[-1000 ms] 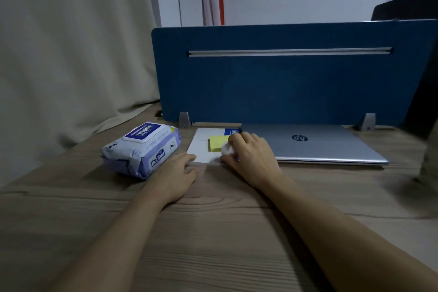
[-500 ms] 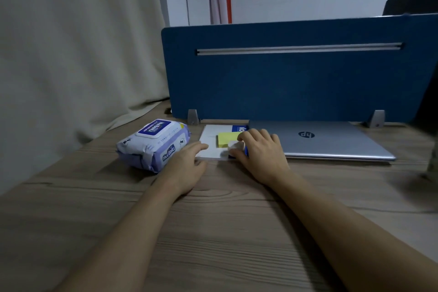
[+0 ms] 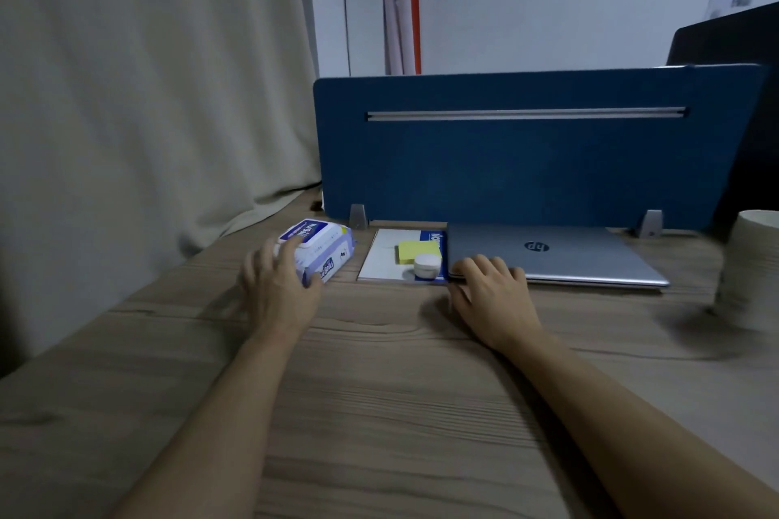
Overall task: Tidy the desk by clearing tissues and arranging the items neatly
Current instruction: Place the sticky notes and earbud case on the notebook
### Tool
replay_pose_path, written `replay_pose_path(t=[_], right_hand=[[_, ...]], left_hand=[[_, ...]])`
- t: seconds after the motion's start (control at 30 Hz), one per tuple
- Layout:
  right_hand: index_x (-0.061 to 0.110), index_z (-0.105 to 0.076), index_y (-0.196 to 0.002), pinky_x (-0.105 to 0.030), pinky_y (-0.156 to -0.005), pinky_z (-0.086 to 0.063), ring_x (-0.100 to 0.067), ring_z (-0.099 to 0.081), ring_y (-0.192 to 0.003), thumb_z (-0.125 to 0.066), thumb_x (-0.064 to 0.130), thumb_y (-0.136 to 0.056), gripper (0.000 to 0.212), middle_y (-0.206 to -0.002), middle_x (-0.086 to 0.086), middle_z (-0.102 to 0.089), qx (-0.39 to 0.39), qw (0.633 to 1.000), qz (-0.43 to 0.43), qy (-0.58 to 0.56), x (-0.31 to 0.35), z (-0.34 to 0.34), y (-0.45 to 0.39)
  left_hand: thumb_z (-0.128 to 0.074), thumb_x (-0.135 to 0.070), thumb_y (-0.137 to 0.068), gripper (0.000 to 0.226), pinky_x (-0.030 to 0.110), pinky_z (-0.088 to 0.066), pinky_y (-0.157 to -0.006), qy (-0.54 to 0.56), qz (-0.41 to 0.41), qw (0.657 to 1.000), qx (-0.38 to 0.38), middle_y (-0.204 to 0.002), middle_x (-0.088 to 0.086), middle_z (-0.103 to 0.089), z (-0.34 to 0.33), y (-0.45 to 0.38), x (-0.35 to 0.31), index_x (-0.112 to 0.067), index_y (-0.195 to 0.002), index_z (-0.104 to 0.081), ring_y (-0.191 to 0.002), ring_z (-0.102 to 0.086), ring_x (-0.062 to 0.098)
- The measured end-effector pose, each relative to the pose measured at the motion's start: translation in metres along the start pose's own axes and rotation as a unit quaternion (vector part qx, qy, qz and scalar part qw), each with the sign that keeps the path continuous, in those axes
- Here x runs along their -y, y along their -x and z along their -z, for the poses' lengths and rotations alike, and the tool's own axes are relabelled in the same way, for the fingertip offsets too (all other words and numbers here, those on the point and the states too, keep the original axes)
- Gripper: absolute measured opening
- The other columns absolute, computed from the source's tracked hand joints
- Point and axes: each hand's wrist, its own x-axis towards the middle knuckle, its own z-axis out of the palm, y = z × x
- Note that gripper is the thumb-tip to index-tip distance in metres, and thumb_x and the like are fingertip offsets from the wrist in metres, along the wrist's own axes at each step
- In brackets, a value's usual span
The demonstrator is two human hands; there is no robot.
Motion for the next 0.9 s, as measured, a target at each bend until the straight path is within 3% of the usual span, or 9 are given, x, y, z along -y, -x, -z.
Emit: replay_pose_path(t=[0.17, 0.3, 0.43, 0.67, 0.9], right_hand=[[0.027, -0.050, -0.113, -0.040, -0.088, -0.036, -0.019, -0.048, -0.105, -0.039, 0.045, -0.097, 0.027, -0.115, 0.004, -0.056, 0.011, 1.000, -0.002, -0.008, -0.001, -0.002, 0.000], [0.028, -0.049, -0.111, -0.040, -0.088, -0.035, -0.020, -0.048, -0.104, -0.041, 0.043, -0.095, 0.023, -0.114, 0.004, -0.055, 0.012, 1.000, 0.003, -0.009, -0.005, -0.010, -0.008], [0.026, -0.050, -0.109, -0.041, -0.087, -0.036, -0.021, -0.048, -0.101, -0.042, 0.037, -0.093, 0.021, -0.111, 0.002, -0.056, 0.011, 1.000, 0.006, 0.007, -0.007, -0.018, -0.021], [0.025, -0.051, -0.105, -0.040, -0.083, -0.034, -0.021, -0.049, -0.098, -0.041, 0.033, -0.093, 0.018, -0.105, 0.001, -0.057, -0.022, 1.000, 0.005, 0.013, -0.016, -0.031, -0.037], [0.021, -0.052, -0.098, -0.040, -0.078, -0.031, -0.023, -0.048, -0.091, -0.045, 0.031, -0.092, 0.014, -0.099, 0.000, -0.057, -0.045, 0.998, -0.016, 0.040, -0.021, -0.040, -0.051]], left_hand=[[-0.082, -0.034, -0.073, 0.095, 0.048, -0.036, -0.105, 0.116, 0.129, 0.983, 0.064, -0.151, 0.022, -0.023, -0.008, -0.007, 0.015, -0.014, -0.147, -0.027, -0.134, -0.033, 0.042], [-0.082, -0.039, -0.073, 0.093, 0.042, -0.040, -0.097, 0.116, 0.142, 0.978, 0.096, -0.150, 0.019, -0.013, -0.020, -0.019, 0.020, -0.030, -0.147, -0.025, -0.120, -0.047, 0.042], [-0.080, -0.051, -0.071, 0.095, 0.044, -0.042, -0.095, 0.100, 0.117, 0.981, 0.114, -0.144, 0.018, -0.018, -0.035, -0.029, 0.023, -0.034, -0.147, -0.024, -0.113, -0.051, 0.043], [-0.058, -0.071, -0.077, 0.092, 0.048, -0.042, -0.094, 0.011, 0.048, 0.991, 0.124, -0.138, 0.024, -0.027, -0.064, -0.037, 0.016, -0.037, -0.149, -0.011, -0.117, -0.046, 0.046], [-0.051, -0.076, -0.077, 0.095, 0.046, -0.042, -0.091, -0.010, 0.012, 0.989, 0.144, -0.133, 0.020, -0.028, -0.079, -0.043, 0.011, -0.039, -0.150, -0.003, -0.114, -0.046, 0.043]])
